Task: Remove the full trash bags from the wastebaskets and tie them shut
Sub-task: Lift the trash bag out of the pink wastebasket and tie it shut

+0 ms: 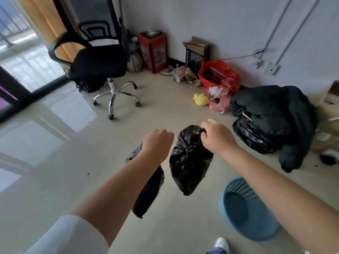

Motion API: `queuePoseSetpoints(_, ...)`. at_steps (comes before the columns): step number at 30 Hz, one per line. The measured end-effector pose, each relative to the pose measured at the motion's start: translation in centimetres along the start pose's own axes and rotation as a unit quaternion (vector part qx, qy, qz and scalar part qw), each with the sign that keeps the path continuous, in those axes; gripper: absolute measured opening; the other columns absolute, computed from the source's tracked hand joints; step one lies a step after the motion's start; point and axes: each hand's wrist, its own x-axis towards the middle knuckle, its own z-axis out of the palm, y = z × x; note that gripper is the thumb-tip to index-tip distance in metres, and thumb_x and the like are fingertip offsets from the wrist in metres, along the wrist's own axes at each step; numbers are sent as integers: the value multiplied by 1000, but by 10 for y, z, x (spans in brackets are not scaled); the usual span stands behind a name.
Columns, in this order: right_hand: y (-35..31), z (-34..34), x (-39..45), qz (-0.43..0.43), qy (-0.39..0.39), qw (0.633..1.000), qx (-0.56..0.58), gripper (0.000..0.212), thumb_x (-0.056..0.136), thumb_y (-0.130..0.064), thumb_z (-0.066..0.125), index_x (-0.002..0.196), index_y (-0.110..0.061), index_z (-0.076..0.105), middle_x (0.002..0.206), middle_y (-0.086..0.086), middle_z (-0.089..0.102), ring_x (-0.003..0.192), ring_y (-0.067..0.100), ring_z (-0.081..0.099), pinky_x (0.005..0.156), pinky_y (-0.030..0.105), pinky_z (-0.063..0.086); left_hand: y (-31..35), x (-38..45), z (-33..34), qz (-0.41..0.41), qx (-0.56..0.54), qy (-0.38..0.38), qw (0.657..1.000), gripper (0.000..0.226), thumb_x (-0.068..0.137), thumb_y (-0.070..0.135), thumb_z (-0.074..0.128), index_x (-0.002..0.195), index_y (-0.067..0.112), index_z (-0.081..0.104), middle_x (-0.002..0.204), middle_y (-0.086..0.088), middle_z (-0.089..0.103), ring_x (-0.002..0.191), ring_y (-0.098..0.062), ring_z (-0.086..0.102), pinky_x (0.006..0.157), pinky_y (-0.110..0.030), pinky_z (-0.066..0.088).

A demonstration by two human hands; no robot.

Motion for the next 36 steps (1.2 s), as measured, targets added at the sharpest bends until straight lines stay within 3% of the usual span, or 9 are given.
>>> queuePoseSetpoints(8, -36, -94, -170, 158, 48, 984, -68, 8, 85, -8, 45, 83, -4, 52, 103, 20, 55, 97, 33, 56, 64, 29, 28, 67, -98, -91, 212, 102, 48, 971, 34, 89, -4, 44, 121, 6, 51, 121, -12, 56, 118, -28, 48, 81, -34, 48)
queuePoseSetpoints(14, -17, -120, -328, 327, 58, 939, -88, 20, 87, -13, 44, 97, 0, 56, 104, 16, 51, 106, 31, 51, 68, 30, 34, 181, -187, -94, 389, 151, 29, 909, 33, 91, -1, 46, 122, 7, 52, 124, -11, 55, 120, -27, 48, 90, -33, 47)
queuePoseSetpoints(20, 7, -124, -513, 482, 47, 871, -81, 23, 90, -13, 41, 105, -2, 55, 91, 9, 36, 108, 28, 49, 70, 31, 36, 325, -311, -72, 536, 216, 19, 816, 31, 90, 1, 47, 119, 9, 55, 122, -9, 58, 118, -26, 51, 87, -30, 46)
queuePoseSetpoints(24, 32, -131, -653, 572, 75, 814, -73, 25, 91, -13, 40, 109, -2, 54, 112, 13, 53, 107, 28, 51, 74, 32, 42, 423, -417, -40, 598, 242, 3, 764, 32, 87, -3, 48, 115, 7, 58, 116, -9, 61, 114, -26, 53, 80, -31, 46)
queuePoseSetpoints(27, 46, -138, -766, 617, 98, 778, -69, 25, 93, -15, 39, 111, -3, 52, 114, 13, 53, 108, 28, 51, 80, 34, 46, 495, -507, -16, 631, 252, -4, 734, 30, 84, -8, 46, 108, 5, 60, 94, -8, 61, 101, -25, 58, 72, -28, 45)
queuePoseSetpoints(29, 50, -142, -843, 647, 106, 751, -76, 26, 93, -16, 39, 113, -4, 51, 116, 13, 51, 109, 27, 50, 82, 33, 46, 539, -569, -5, 658, 258, -5, 707, 24, 83, -9, 47, 98, 3, 61, 70, -3, 47, 83, -21, 54, 66, -25, 42)
queuePoseSetpoints(31, 53, -146, -921, 683, 112, 717, -82, 26, 93, -15, 39, 113, -4, 51, 117, 13, 50, 109, 27, 49, 80, 32, 45, 582, -634, 4, 689, 260, 8, 677, 17, 82, -11, 48, 86, 2, 59, 69, -2, 47, 77, -19, 54, 60, -22, 40)
queuePoseSetpoints(33, 56, -151, -995, 721, 112, 679, -79, 25, 93, -15, 39, 112, -5, 51, 117, 12, 49, 109, 26, 49, 77, 31, 43, 625, -698, 13, 717, 255, 22, 648, 24, 82, -11, 49, 98, 2, 61, 83, -7, 58, 92, -23, 57, 65, -24, 40)
queuePoseSetpoints(36, 66, -162, -1100, 770, 117, 624, -62, 25, 92, -14, 39, 112, -5, 50, 118, 11, 49, 109, 26, 50, 80, 31, 44, 694, -784, 26, 761, 241, 45, 600, 32, 83, -11, 48, 108, 4, 60, 76, -6, 51, 85, -22, 44, 68, -24, 38)
